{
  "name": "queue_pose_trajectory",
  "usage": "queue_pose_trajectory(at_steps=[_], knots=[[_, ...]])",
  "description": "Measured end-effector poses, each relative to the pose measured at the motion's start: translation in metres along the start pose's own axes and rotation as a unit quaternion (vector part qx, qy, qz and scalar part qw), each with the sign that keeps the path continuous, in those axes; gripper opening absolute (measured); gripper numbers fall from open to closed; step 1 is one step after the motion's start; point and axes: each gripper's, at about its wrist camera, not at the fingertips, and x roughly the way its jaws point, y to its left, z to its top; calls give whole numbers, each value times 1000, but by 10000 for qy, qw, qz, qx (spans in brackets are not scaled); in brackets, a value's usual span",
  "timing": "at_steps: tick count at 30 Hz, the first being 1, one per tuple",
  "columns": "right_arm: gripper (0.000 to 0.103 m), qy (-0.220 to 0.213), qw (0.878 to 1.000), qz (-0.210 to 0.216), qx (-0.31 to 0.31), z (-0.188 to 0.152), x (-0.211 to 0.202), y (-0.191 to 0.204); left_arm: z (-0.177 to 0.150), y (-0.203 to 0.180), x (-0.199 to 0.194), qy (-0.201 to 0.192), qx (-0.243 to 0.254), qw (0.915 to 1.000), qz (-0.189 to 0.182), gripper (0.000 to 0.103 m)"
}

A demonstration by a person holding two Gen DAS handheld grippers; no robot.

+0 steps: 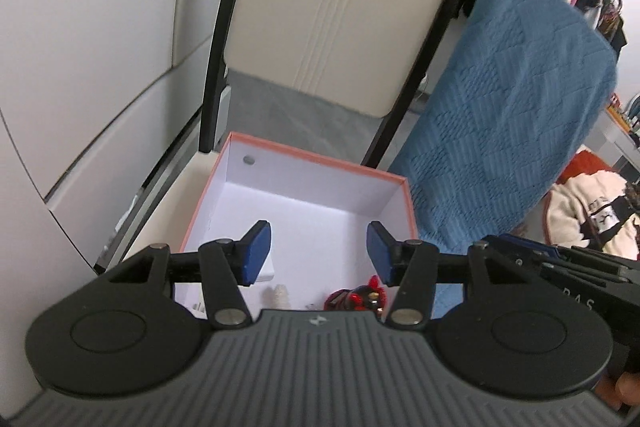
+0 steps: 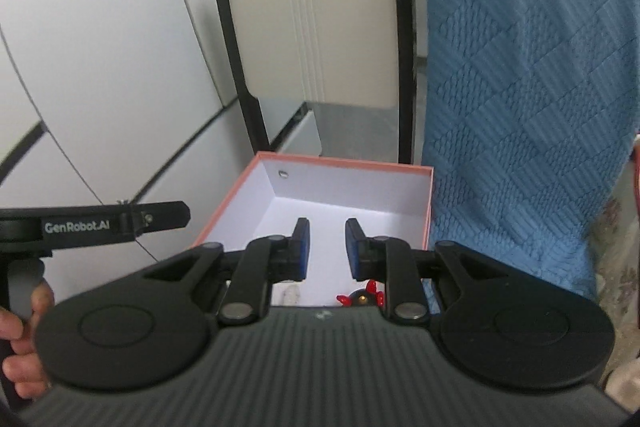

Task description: Organize rigid objects

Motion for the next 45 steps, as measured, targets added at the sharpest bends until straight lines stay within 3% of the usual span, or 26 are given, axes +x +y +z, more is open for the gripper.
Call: queue_pose_trajectory(at_steps=[9,20,22,26,29,31,34,36,41,45], knots=[[24,-293,9995,-65,-22,-21,-52,-4,-19,-20,-56,-314,137,9994,-47,62],[24,-373,9991,-204,-19,-55,-83,-8,-56,-23,-78,-311,259,9992,-22,67],[24,-427,9986,-298,-7,-61,-86,-9,-63,-22,-78,-307,209,9993,2,70],[24,-374,9988,-312,-13,-74,-84,-13,-79,-19,-79,-333,145,9993,118,87],[24,-312,9987,-400,-100,-85,-82,-14,-89,-16,-78,-274,109,9994,167,92],[30,-279,9987,-416,-114,-91,-82,-15,-94,-14,-78,-253,68,9995,169,96],[54,-306,9985,-445,-92,-99,-82,-17,-100,-15,-78,-217,107,9995,225,99],[79,-331,9984,-444,-80,-105,-82,-19,-102,-16,-78,-216,197,9992,286,101],[90,-281,9983,-506,-24,-112,-79,-25,-107,-17,-75,-224,213,9985,445,101],[91,-186,9989,-423,55,-115,-78,-31,-112,-16,-73,-155,167,9983,529,101]])
